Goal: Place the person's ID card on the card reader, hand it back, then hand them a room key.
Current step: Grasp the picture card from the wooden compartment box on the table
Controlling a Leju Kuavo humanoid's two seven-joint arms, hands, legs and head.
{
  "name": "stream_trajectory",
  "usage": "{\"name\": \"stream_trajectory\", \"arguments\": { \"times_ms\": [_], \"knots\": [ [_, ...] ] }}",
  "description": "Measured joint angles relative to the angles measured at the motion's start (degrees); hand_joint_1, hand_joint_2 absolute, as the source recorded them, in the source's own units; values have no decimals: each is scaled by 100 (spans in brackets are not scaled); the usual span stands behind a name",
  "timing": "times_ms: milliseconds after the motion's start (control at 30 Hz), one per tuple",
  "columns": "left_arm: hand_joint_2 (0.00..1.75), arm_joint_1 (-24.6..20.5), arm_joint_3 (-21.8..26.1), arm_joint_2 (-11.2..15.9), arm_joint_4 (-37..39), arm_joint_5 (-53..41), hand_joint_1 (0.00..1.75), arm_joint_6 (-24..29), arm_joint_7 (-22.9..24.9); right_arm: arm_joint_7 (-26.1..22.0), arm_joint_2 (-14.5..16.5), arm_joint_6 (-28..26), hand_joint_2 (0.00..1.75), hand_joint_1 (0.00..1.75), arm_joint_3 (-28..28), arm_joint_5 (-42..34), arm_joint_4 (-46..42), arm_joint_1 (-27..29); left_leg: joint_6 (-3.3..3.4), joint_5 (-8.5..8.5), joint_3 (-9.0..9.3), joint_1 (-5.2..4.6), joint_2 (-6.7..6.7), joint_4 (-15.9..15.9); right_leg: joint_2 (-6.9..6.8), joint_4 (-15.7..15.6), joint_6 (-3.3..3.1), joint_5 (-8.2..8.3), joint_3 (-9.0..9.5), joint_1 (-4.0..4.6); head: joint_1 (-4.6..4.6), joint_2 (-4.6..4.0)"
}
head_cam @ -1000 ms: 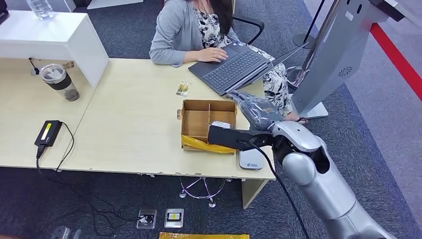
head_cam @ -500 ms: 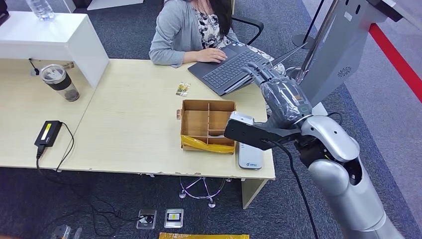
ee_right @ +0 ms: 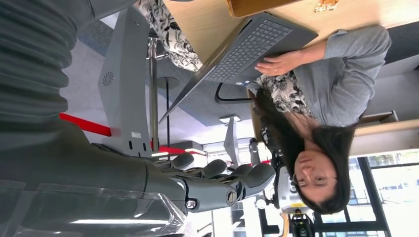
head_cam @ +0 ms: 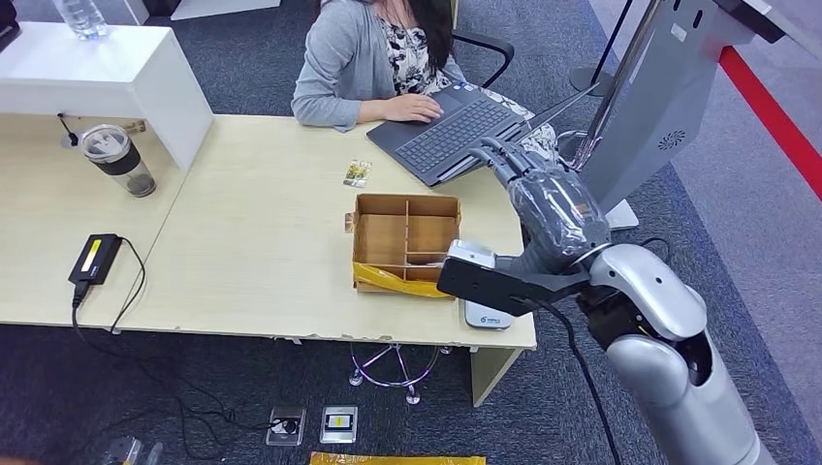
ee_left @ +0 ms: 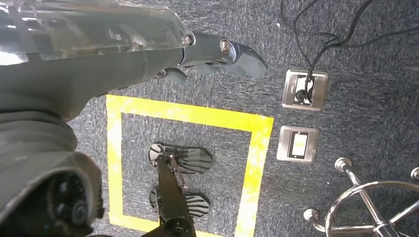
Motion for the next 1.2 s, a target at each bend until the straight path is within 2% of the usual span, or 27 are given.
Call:
{"name": "stream_trajectory", "arguments": {
  "times_ms": [433,867,1200],
  "knots": [
    [0,-40,0,-35,-2,-108,0,-25,0,-209,508,-231,175,0,517,563,439,-25,-3,3,-9,2,-10,-1,-6,6,-1,-1,-1,2,1,0],
    [0,-68,0,-64,-4,-196,0,-36,-1,-569,1058,-1026,175,0,821,876,2086,-697,-1,9,-11,2,-14,-1,-10,7,-1,-1,-2,2,-1,0],
    [0,-67,3,-84,-4,-179,0,-26,1,-622,1337,-1183,175,0,910,934,3056,-888,-1,9,-11,2,-14,0,-10,6,-1,-1,-4,2,1,0]
  ]
}}
